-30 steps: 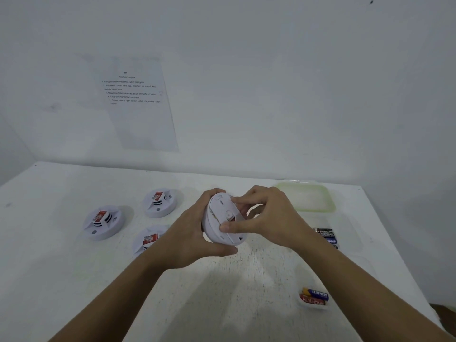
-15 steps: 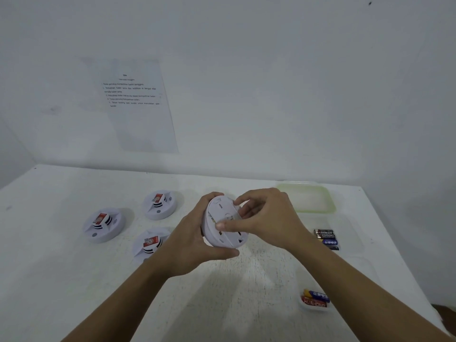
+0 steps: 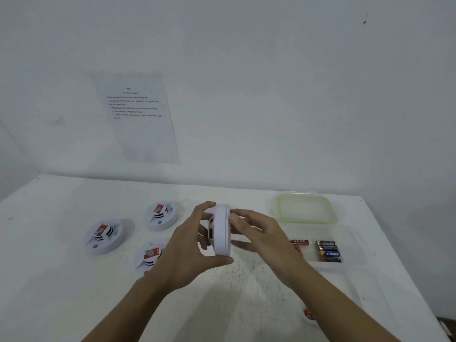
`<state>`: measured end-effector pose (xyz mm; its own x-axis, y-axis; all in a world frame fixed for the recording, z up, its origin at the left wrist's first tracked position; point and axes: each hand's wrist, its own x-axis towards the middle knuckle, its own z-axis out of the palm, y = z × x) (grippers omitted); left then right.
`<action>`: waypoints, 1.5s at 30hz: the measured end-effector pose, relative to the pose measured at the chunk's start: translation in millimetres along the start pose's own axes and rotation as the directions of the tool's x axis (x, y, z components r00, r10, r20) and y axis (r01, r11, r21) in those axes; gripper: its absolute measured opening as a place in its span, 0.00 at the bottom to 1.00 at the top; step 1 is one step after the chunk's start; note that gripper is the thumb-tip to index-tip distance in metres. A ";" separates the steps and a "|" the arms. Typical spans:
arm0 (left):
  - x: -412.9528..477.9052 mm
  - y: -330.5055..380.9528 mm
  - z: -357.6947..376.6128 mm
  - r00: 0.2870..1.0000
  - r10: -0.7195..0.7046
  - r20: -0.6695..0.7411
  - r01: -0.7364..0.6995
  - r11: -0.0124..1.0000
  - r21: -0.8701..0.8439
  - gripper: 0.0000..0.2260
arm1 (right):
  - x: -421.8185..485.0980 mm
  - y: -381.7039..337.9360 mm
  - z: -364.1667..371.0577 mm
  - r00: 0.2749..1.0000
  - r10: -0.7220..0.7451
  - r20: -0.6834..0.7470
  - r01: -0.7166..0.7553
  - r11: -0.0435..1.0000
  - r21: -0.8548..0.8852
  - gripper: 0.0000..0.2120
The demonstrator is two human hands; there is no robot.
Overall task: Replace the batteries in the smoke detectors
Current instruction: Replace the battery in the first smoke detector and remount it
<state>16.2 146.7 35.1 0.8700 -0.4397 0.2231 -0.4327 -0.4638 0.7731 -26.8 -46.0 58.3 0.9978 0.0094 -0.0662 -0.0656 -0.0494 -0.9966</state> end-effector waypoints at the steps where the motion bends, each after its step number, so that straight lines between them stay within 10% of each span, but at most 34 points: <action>1: -1.6 0.1 0.3 1.000 -0.004 -0.020 0.004 1.000 0.017 0.42 | -2.1 0.1 2.8 1.000 0.019 0.021 -0.020 0.998 0.062 0.17; 11: -13.5 -3.9 1.4 0.998 0.049 -0.048 -0.042 0.989 0.142 0.35 | -1.4 17.4 19.4 0.989 0.126 -0.079 -0.093 0.939 0.331 0.12; 19: -26.5 0.5 -5.3 0.991 -0.102 -0.090 0.084 0.979 -0.186 0.34 | -5.0 20.4 20.0 0.991 0.099 -0.088 -0.035 0.838 0.545 0.14; 24: -29.7 5.7 -10.2 0.982 -0.189 -0.011 0.164 0.880 -0.446 0.33 | -3.4 23.2 27.0 0.990 0.062 -0.129 0.002 0.894 0.448 0.14; 33: -32.3 -3.1 -17.5 0.979 -0.179 0.101 0.206 0.873 -0.443 0.36 | -3.5 28.1 19.9 0.999 -0.020 0.045 0.008 0.967 0.253 0.23; 45: -42.5 -10.1 -13.4 0.973 -0.210 0.098 0.228 0.797 -0.559 0.30 | -17.4 46.5 41.2 0.993 -0.084 -0.082 0.097 0.980 0.174 0.30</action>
<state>-13.2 180.3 25.7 0.9141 -0.4055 -0.0035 -0.0138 -0.0397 0.9991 -47.8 -7.3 11.1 0.9974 -0.0689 0.0218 0.0304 0.1265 -0.9915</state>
